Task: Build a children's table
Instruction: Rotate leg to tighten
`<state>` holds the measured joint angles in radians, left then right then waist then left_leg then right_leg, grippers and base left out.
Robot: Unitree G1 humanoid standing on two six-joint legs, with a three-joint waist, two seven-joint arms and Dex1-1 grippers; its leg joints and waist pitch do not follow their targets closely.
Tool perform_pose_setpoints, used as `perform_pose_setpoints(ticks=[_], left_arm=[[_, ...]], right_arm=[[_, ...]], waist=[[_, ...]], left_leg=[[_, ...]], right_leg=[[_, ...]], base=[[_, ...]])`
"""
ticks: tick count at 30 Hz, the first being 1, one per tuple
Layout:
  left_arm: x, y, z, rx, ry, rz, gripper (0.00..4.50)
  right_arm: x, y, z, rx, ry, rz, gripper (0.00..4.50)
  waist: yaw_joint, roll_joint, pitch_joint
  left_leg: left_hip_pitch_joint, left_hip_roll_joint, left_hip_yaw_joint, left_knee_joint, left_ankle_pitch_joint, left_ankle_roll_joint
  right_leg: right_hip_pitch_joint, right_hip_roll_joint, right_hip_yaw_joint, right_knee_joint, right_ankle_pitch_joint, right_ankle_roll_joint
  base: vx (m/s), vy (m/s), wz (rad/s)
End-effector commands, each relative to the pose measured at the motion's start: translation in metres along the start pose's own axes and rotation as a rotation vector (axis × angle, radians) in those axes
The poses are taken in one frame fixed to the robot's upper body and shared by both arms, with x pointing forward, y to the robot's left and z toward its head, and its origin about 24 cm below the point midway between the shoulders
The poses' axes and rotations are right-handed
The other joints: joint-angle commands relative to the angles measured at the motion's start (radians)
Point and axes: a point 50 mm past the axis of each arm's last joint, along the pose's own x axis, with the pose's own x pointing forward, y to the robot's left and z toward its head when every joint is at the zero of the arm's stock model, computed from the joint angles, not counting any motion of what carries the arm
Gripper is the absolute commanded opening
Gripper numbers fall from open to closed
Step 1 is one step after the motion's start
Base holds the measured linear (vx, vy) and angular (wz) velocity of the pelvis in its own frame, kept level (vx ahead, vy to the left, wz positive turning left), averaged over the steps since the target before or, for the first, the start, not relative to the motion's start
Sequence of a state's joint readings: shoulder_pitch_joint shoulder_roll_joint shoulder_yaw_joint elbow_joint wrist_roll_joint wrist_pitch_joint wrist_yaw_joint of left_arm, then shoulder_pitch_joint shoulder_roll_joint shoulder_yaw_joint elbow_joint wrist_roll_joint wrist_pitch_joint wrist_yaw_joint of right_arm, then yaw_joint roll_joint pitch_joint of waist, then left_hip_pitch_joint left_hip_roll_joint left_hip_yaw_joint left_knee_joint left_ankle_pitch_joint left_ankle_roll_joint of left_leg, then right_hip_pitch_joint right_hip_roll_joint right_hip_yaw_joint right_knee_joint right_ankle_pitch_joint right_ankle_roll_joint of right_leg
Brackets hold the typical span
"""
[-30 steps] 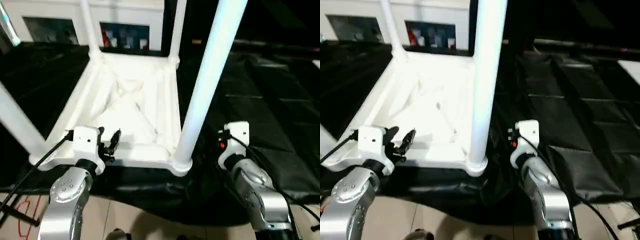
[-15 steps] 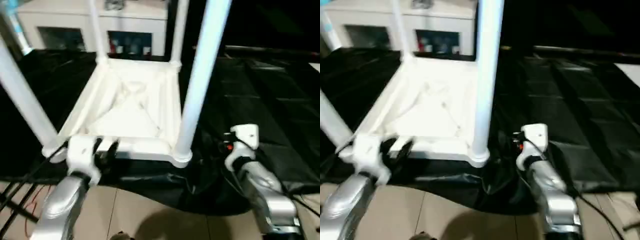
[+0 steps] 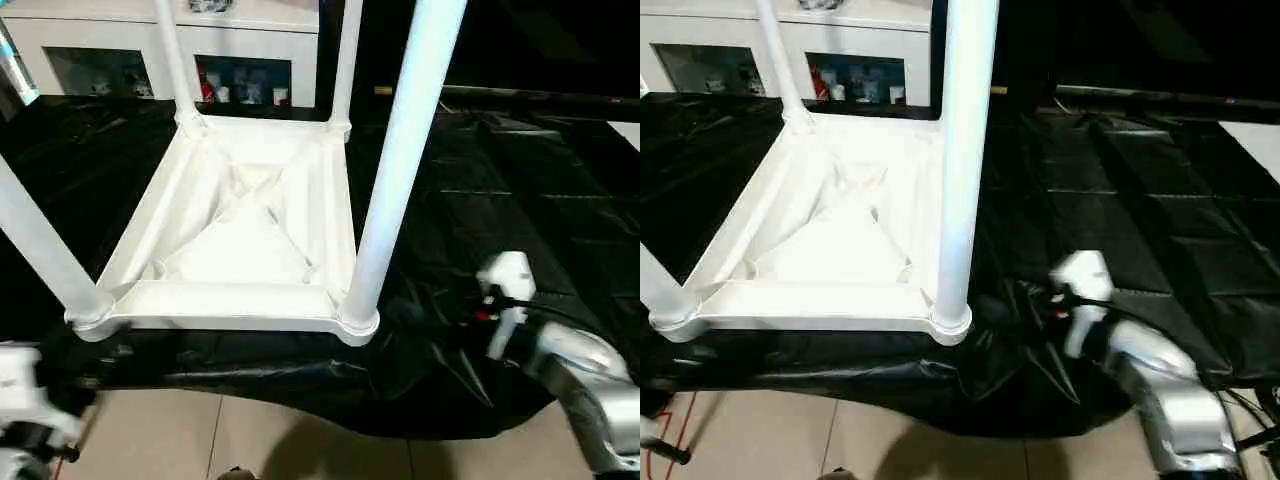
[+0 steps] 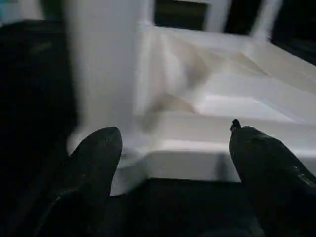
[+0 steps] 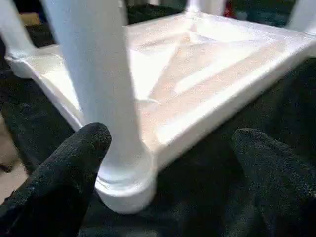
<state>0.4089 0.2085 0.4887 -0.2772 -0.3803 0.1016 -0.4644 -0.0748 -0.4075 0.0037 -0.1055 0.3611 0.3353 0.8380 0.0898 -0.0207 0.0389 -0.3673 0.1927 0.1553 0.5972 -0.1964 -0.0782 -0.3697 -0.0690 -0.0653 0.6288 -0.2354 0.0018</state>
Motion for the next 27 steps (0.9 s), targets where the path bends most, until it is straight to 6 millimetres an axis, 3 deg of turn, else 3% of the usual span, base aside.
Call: perform_pose_setpoints(ticks=[1,3,4,6,8,10,13,15,16,17,18,19,21,22,25,27], left_arm=[[-0.008,0.012,0.000,-0.008,-0.023,0.068,4.35],[-0.008,0.013,0.000,-0.007,-0.024,0.074,4.43],[-0.008,0.016,-0.001,0.014,-0.017,0.086,4.43],[-0.006,0.016,0.000,0.019,-0.015,0.085,4.43],[0.010,0.018,0.004,0.026,-0.023,0.078,4.43],[0.025,0.019,0.007,0.036,-0.035,0.068,4.43],[0.038,0.018,0.009,0.041,-0.038,0.031,4.43],[0.048,0.015,0.008,0.047,-0.019,-0.020,4.43],[0.054,0.015,0.008,0.055,-0.011,-0.028,4.43],[0.055,0.016,0.008,0.055,-0.011,-0.028,4.43],[0.061,0.017,0.007,0.064,0.004,-0.021,4.43],[0.066,0.018,0.007,0.076,0.007,-0.023,4.48],[0.070,0.016,0.007,0.082,0.018,-0.024,4.48],[0.072,0.014,0.008,0.054,0.008,-0.031,4.50],[0.073,0.013,0.007,0.036,0.004,-0.011,4.50],[0.074,0.012,0.006,0.034,0.003,-0.007,4.32]], right_arm=[[0.008,0.007,0.002,0.004,-0.019,0.080,4.50],[0.009,0.008,0.002,0.004,-0.019,0.092,4.50],[0.013,0.010,0.002,0.005,-0.019,0.103,4.50],[0.016,0.010,0.002,0.002,-0.022,0.103,4.50],[0.028,0.007,0.002,-0.009,-0.031,0.060,4.50],[0.039,0.005,0.000,0.011,-0.050,0.026,4.50],[0.048,0.004,-0.001,0.030,-0.067,0.004,4.50],[0.055,0.003,-0.001,0.038,-0.085,-0.025,4.50],[0.059,0.001,-0.001,0.044,-0.089,-0.047,4.50],[0.059,0.001,-0.002,0.044,-0.089,-0.048,4.50],[0.063,0.000,-0.002,0.041,-0.094,-0.070,4.50],[0.065,-0.001,-0.002,0.038,-0.099,-0.081,4.32],[0.067,-0.001,-0.003,0.050,-0.101,-0.101,4.32],[0.068,-0.001,-0.004,0.068,-0.106,-0.111,4.21],[0.068,-0.001,-0.006,0.093,-0.113,-0.138,3.84],[0.068,-0.001,-0.006,0.097,-0.115,-0.144,3.71]], waist=[[0.002,0.006,-0.035],[0.002,0.001,-0.033],[0.003,0.005,-0.033],[0.003,0.001,-0.032],[0.003,-0.002,-0.032],[0.005,0.002,-0.030],[0.005,0.004,-0.029],[0.004,0.008,-0.036],[0.004,0.017,-0.036],[0.001,0.013,-0.036],[0.000,0.017,-0.039],[0.000,0.023,-0.040],[-0.002,0.018,-0.041],[0.001,0.029,-0.042],[-0.001,0.021,-0.042],[0.000,0.023,-0.041]], left_leg=[[0.005,0.042,-0.010,-0.083,-0.237,0.047],[0.006,0.043,-0.009,-0.086,-0.256,0.042],[0.008,0.045,-0.011,-0.088,-0.268,0.034],[0.011,0.044,-0.010,-0.089,-0.290,0.022],[0.016,0.041,-0.009,-0.091,-0.320,0.005],[0.021,0.041,-0.012,-0.093,-0.337,-0.013],[0.020,0.040,-0.016,-0.099,-0.367,-0.033],[0.021,0.040,-0.016,-0.097,-0.343,-0.041],[0.022,0.040,-0.017,-0.097,-0.338,-0.044],[0.022,0.038,-0.015,-0.097,-0.339,-0.044],[0.020,0.039,-0.017,-0.098,-0.332,-0.045],[0.023,0.039,-0.016,-0.096,-0.330,-0.047],[0.021,0.038,-0.015,-0.095,-0.318,-0.046],[0.022,0.039,-0.016,-0.094,-0.309,-0.048],[0.019,0.040,-0.013,-0.093,-0.303,-0.039],[0.020,0.040,-0.012,-0.093,-0.303,-0.036]], right_leg=[[0.026,-0.062,0.050,-0.088,-0.131,-0.148],[0.026,-0.062,0.051,-0.091,-0.142,-0.141],[0.026,-0.063,0.052,-0.091,-0.153,-0.138],[0.023,-0.063,0.053,-0.093,-0.169,-0.133],[0.016,-0.065,0.053,-0.096,-0.222,-0.127],[0.013,-0.066,0.054,-0.098,-0.249,-0.126],[0.017,-0.069,0.054,-0.099,-0.287,-0.115],[0.018,-0.068,0.056,-0.092,-0.231,-0.127],[0.017,-0.068,0.056,-0.090,-0.211,-0.131],[0.017,-0.065,0.056,-0.091,-0.201,-0.132],[0.022,-0.068,0.055,-0.086,-0.182,-0.139],[0.019,-0.067,0.055,-0.085,-0.165,-0.145],[0.022,-0.067,0.055,-0.083,-0.142,-0.153],[0.023,-0.068,0.055,-0.079,-0.120,-0.162],[0.026,-0.065,0.055,-0.077,-0.094,-0.178],[0.026,-0.067,0.056,-0.079,-0.104,-0.181]], base=[[0.000,0.000,0.00],[0.000,0.000,0.00],[0.000,0.000,0.00],[0.000,0.000,0.00],[0.000,0.000,0.00],[0.000,0.000,0.00],[0.000,0.000,0.00],[0.000,0.000,0.00],[0.000,0.000,0.00],[0.000,0.000,0.00],[0.000,0.000,0.00],[0.000,0.000,0.00],[0.000,0.000,0.00],[0.000,0.000,0.00],[0.000,0.000,0.00],[0.000,0.000,0.00]])
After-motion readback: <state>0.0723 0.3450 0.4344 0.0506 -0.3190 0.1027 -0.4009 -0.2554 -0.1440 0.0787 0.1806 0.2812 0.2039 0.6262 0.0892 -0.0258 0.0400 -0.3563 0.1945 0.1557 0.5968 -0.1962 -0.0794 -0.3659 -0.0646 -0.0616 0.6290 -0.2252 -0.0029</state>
